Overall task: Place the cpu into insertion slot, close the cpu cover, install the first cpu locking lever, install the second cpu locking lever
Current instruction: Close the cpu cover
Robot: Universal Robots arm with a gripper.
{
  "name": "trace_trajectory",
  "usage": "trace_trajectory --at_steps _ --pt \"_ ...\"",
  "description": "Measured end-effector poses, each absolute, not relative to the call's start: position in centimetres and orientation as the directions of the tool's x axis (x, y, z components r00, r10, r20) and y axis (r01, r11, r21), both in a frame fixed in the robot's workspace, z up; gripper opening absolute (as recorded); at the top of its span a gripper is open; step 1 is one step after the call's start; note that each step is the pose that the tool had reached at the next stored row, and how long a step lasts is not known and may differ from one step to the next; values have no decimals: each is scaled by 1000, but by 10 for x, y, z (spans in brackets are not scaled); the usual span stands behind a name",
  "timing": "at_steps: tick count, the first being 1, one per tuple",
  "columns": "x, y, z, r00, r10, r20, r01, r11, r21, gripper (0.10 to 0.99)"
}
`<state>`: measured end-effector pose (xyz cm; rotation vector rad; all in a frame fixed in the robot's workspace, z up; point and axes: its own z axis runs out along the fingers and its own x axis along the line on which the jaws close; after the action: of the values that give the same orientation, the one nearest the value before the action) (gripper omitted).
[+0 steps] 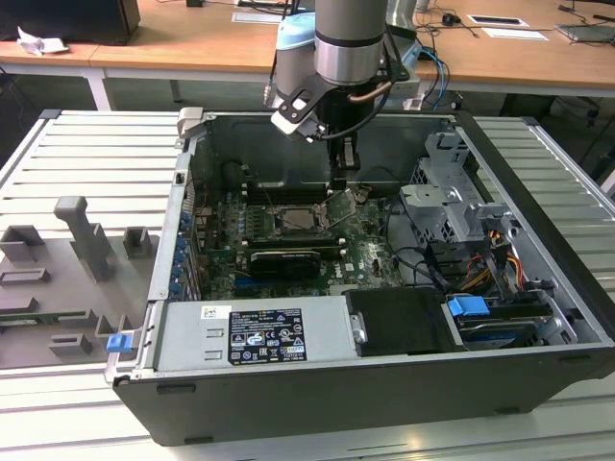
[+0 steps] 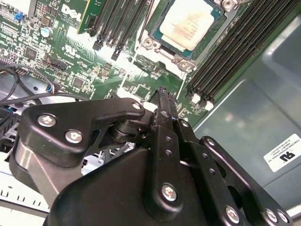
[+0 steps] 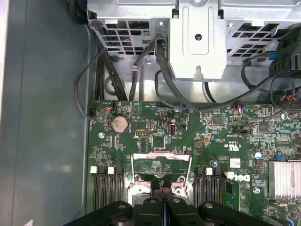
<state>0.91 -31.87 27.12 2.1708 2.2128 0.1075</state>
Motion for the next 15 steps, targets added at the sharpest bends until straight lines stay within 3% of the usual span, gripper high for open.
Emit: trace_trajectory --at_steps 15 --pt "16 -319 271 -20 1000 20 997 18 77 106"
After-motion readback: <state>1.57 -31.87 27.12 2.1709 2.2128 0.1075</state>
